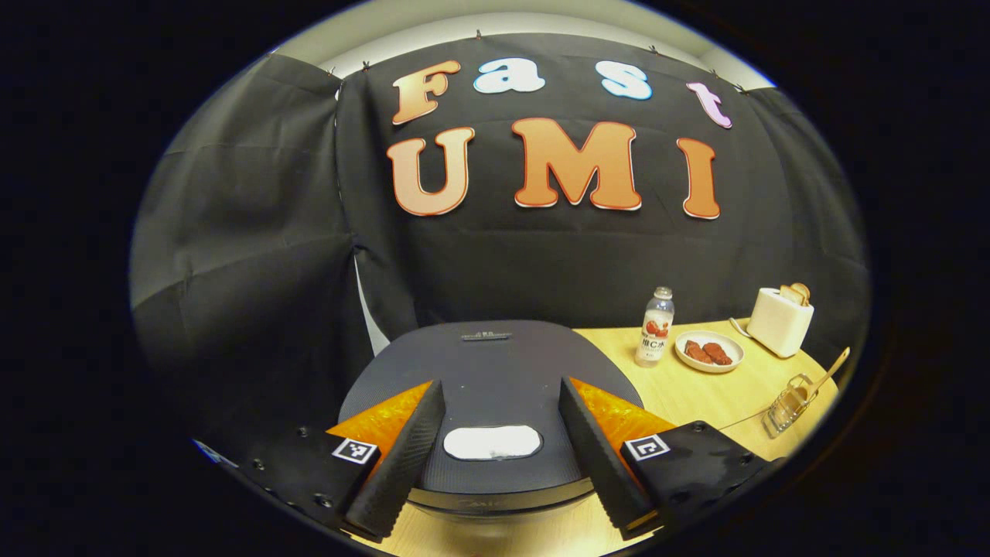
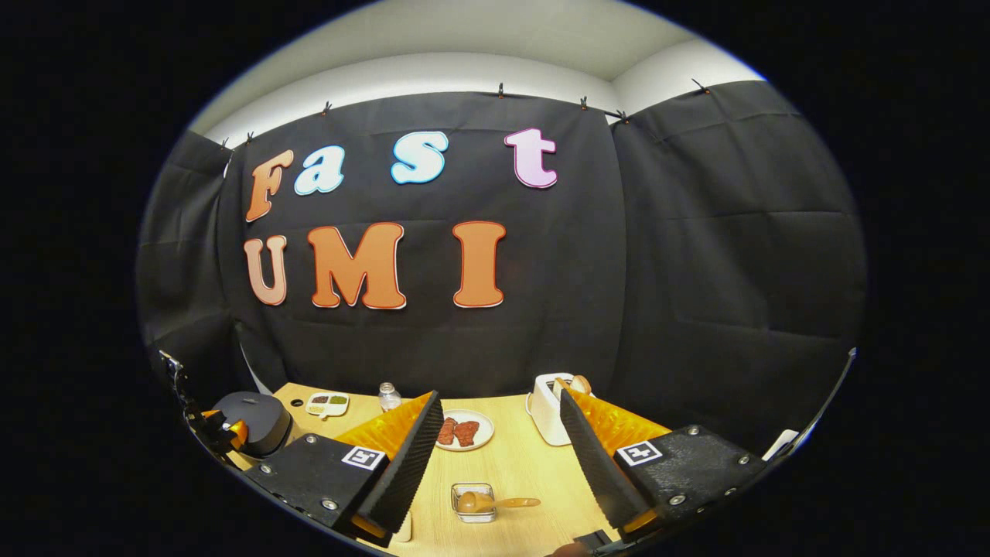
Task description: Close the left gripper, press the button to open the rice cooker; take a wooden spoon from the chopstick holder with the right hand, scoop a spoonful of rice and pour it into the rice cooker, then put the wooden spoon back into the chopstick holder.
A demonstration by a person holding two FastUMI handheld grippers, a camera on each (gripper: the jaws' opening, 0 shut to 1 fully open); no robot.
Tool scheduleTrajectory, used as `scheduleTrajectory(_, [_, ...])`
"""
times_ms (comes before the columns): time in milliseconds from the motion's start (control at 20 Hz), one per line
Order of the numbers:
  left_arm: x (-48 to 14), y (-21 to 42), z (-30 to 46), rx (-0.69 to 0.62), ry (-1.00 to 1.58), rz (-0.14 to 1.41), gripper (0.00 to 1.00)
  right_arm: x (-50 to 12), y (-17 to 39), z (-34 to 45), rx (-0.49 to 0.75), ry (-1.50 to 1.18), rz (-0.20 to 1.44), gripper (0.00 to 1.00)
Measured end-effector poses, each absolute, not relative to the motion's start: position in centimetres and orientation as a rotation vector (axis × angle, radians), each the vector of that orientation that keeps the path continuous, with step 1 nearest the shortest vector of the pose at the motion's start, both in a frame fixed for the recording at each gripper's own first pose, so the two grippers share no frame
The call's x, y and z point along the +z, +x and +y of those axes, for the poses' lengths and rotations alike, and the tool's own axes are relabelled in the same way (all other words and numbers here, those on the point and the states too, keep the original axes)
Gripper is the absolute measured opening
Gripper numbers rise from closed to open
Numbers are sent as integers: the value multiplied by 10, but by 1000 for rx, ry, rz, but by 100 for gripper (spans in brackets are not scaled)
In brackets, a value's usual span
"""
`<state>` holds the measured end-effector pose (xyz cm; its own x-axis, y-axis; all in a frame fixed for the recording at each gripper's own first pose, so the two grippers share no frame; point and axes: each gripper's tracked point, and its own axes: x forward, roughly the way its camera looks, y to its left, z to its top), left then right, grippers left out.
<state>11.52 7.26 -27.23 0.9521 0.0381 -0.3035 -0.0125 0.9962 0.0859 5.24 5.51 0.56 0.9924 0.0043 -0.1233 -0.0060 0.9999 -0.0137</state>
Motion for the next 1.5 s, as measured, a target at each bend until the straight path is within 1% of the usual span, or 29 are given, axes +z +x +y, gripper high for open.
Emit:
scheduleTrajectory(150, [-275,117,75,57,95,309,100,4,52,57,8,2,135,93])
scheduleTrajectory(200, [-278,116,75,62,82,322,100,3,51,56,7,6,138,99])
scheduleTrajectory(300, [-287,114,73,61,67,325,100,0,49,57,6,8,144,99])
scheduleTrajectory(350, [-285,116,74,54,88,318,100,-1,48,56,4,3,148,93])
scheduleTrajectory(400, [-285,116,73,50,95,317,99,-2,47,57,4,-2,150,93])
scheduleTrajectory(450, [-279,116,74,44,106,306,97,-2,47,57,7,-10,148,99])
scheduleTrajectory(500, [-278,117,73,39,102,320,96,0,47,56,5,-17,139,99])
scheduleTrajectory(550, [-278,118,73,35,92,339,100,3,47,53,-1,-23,133,88])
scheduleTrajectory(600, [-278,117,75,47,82,374,95,6,48,51,-4,-26,128,93])
scheduleTrajectory(650, [-275,117,80,65,82,406,100,8,47,51,-3,-24,122,93])
scheduleTrajectory(700, [-265,118,85,78,88,404,94,11,48,50,-2,-19,117,94])
scheduleTrajectory(750, [-250,121,86,73,85,389,94,13,50,48,-4,-15,111,93])
scheduleTrajectory(800, [-234,125,83,60,75,371,94,15,51,47,-6,-14,107,99])
scheduleTrajectory(850, [-221,125,82,51,69,368,100,14,53,46,-9,-12,105,99])
scheduleTrajectory(900, [-210,125,83,52,68,376,94,14,55,43,-12,-8,104,99])
scheduleTrajectory(950, [-197,126,84,51,65,374,100,14,55,42,-10,-4,105,99])
scheduleTrajectory(1100, [-146,129,80,38,67,335,100,15,65,43,-2,0,106,99])
scheduleTrajectory(1250, [-75,131,73,21,66,251,100,20,70,40,1,-15,94,99])
scheduleTrajectory(1300, [-53,130,71,15,70,227,100,22,70,40,4,-15,90,93])
scheduleTrajectory(1500, [24,121,62,-1,75,123,100,27,76,38,13,-8,80,93])
